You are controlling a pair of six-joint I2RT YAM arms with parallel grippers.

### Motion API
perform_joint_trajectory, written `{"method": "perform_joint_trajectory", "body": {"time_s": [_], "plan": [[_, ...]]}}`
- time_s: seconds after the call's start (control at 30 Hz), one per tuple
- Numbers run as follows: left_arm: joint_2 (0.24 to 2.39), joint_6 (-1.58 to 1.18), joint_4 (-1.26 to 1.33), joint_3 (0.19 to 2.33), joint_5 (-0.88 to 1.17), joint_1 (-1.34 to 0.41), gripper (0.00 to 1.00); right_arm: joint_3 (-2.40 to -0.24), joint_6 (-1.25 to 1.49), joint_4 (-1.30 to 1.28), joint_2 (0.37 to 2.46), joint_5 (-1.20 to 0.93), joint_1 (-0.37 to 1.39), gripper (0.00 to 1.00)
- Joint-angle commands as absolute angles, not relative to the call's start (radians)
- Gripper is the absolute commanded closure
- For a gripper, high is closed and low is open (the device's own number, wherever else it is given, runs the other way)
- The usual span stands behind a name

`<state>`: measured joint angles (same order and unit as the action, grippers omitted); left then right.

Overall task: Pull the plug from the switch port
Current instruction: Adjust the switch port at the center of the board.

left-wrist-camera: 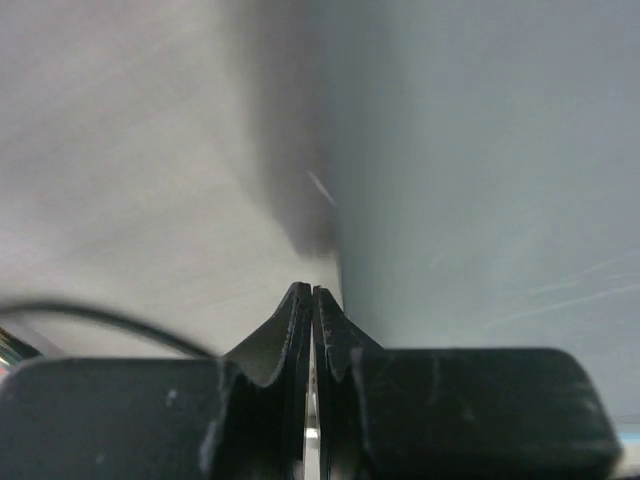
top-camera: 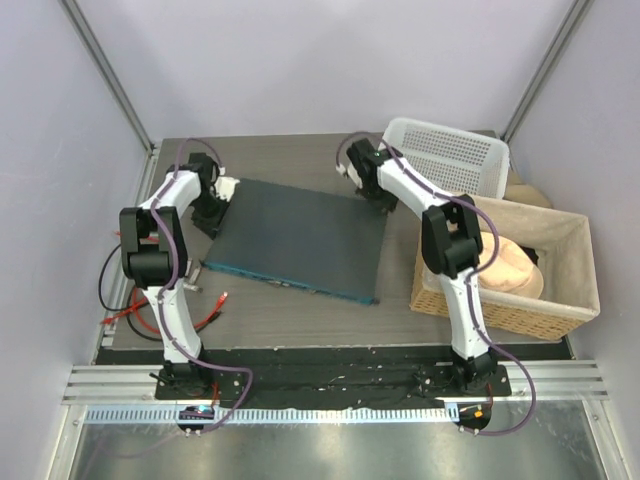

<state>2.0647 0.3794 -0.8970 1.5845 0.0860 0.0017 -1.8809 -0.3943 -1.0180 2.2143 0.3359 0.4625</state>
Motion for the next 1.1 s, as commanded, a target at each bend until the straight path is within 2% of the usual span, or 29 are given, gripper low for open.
{"method": "perform_joint_trajectory", "body": {"time_s": [0.0, 0.13, 0.23, 0.3, 0.47, 0.53, 0.57, 0.67, 0.9, 1.07], "plan": [[1.945, 0.233, -1.048, 1.523, 0.363, -0.117, 0.91, -2.226, -0.313, -0.529, 2.400, 0.150, 0.526, 0.99], [1.892, 0.225, -1.055, 1.508, 0.330, -0.117, 0.90, -2.120, -0.345, -0.529, 2.271, 0.170, 0.563, 0.99], [1.875, 0.230, -1.060, 1.517, 0.302, -0.117, 0.90, -1.891, -0.347, -0.511, 2.084, 0.143, 0.580, 0.96], [1.875, 0.222, -1.072, 1.546, 0.302, -0.115, 0.90, -1.823, -0.331, -0.512, 1.992, 0.112, 0.597, 0.91], [1.842, 0.225, -1.112, 1.653, 0.342, -0.097, 0.90, -1.560, -0.313, -0.528, 1.689, 0.081, 0.652, 0.89], [1.844, 0.226, -1.085, 1.718, 0.357, -0.087, 0.90, -1.455, -0.304, -0.543, 1.578, 0.060, 0.663, 0.95], [1.862, 0.216, -1.069, 1.758, 0.347, -0.078, 0.87, -1.428, -0.305, -0.573, 1.545, 0.054, 0.663, 0.97], [1.974, 0.210, -1.042, 1.869, 0.302, -0.075, 0.81, -1.313, -0.330, -0.624, 1.464, 0.038, 0.663, 0.99], [2.339, 0.210, -1.121, 2.268, 0.178, -0.071, 0.82, -1.132, -0.293, -0.626, 1.427, 0.074, 0.663, 0.99], [2.393, 0.261, -1.124, 2.270, 0.143, -0.071, 0.82, -1.051, -0.298, -0.578, 1.453, 0.142, 0.663, 0.99]]}}
